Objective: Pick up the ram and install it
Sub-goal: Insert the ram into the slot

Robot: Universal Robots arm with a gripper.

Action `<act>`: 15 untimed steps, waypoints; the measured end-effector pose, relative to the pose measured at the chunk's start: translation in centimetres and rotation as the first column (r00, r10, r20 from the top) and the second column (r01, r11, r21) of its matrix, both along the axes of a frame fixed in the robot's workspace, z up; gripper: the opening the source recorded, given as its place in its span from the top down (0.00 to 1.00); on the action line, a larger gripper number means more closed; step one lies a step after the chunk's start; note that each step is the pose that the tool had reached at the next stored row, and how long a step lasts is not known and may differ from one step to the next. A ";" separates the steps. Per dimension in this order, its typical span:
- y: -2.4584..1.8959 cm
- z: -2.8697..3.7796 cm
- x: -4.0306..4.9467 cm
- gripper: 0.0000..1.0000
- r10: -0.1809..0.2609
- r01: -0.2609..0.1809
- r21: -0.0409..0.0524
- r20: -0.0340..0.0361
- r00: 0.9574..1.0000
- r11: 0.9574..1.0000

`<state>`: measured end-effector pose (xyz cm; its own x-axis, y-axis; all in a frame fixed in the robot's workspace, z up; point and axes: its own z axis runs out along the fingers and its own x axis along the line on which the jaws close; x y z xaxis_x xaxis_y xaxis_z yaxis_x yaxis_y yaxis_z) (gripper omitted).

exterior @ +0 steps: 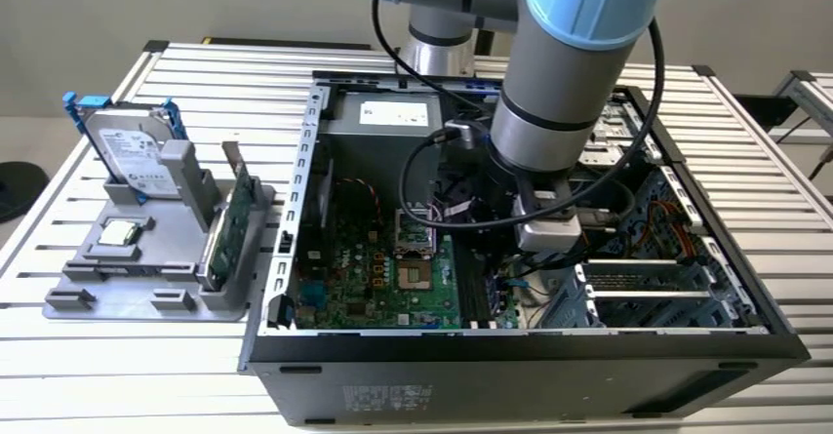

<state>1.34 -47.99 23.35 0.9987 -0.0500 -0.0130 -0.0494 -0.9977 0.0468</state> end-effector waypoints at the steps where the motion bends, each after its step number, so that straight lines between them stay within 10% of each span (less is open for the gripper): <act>1: 0.04 -0.02 0.03 1.00 0.000 0.000 0.000 0.000 1.000 1.000; 15: 0.53 -0.81 0.08 1.00 0.000 0.000 0.000 0.000 1.000 1.000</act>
<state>1.43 -47.46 22.54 0.9987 -0.0500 -0.0131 -0.0493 -0.9977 0.0467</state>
